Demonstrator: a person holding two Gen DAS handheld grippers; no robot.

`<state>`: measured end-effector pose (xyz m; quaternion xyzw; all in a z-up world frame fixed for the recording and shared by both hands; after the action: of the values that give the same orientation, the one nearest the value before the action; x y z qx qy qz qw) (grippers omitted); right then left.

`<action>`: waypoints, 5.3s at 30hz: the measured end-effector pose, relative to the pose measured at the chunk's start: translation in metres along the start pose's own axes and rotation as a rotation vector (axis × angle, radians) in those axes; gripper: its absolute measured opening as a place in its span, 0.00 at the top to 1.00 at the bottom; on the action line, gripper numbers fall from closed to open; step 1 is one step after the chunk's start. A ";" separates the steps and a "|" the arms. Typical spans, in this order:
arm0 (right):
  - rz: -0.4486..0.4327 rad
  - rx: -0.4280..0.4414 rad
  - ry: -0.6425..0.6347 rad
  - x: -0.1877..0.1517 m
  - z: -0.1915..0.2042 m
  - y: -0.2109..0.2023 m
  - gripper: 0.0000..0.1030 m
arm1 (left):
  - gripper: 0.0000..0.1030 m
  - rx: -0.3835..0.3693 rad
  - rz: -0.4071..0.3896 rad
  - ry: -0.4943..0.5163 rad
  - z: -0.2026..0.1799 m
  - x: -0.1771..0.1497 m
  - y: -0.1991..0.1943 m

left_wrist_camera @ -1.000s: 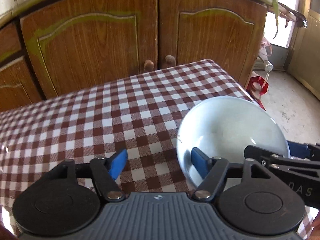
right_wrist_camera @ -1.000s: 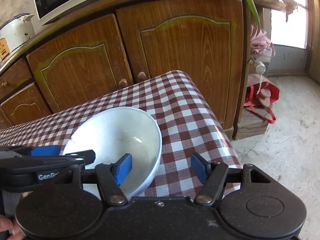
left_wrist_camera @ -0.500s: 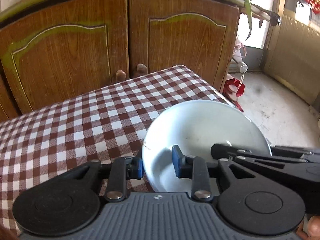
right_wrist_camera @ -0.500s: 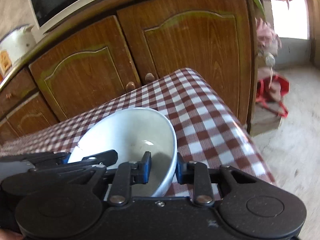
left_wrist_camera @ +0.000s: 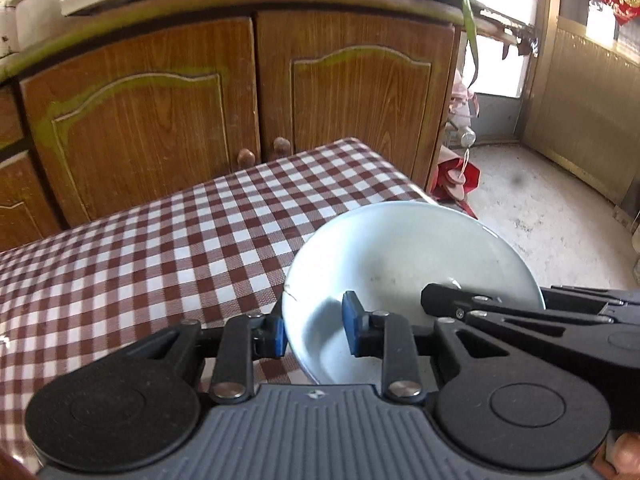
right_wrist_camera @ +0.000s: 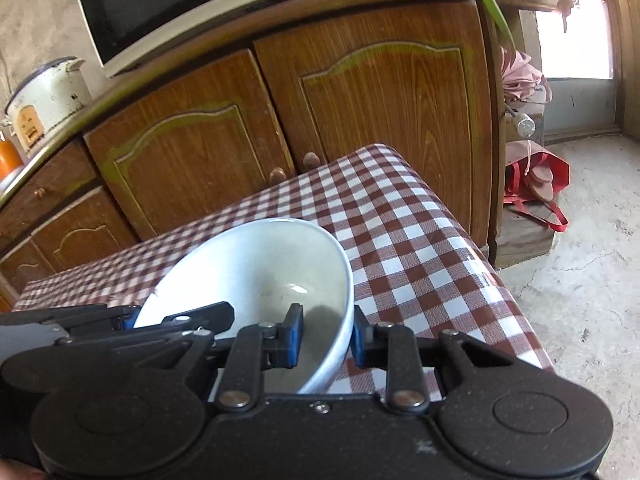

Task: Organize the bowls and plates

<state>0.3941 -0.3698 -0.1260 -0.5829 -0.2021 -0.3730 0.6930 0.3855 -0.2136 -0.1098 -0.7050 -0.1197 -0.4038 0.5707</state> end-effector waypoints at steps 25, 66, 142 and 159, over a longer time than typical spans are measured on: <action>-0.113 0.038 -0.075 -0.024 0.068 -0.183 0.69 | 0.73 0.056 -0.115 -0.028 -0.012 -0.023 -0.175; -0.166 0.037 -0.097 -0.078 0.091 -0.266 0.69 | 0.72 0.060 -0.168 -0.029 -0.022 -0.073 -0.242; -0.151 0.017 -0.067 -0.136 0.087 -0.289 0.69 | 0.72 0.047 -0.151 -0.031 -0.043 -0.122 -0.256; -0.150 -0.003 -0.050 -0.150 0.076 -0.301 0.69 | 0.72 0.030 -0.142 -0.025 -0.055 -0.132 -0.257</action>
<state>0.0833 -0.2676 -0.0174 -0.5763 -0.2616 -0.4096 0.6570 0.1147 -0.1422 -0.0194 -0.6909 -0.1825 -0.4329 0.5495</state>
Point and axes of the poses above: each gripper's, at about its wrist camera, not at the fingertips, and y roughly the way its jaws point, z to its left, x to its top, the point moved 9 cm from there along y, roughly the way its jaws point, and after that the axes turned 6 degrees about z, right-handed, at the moved point
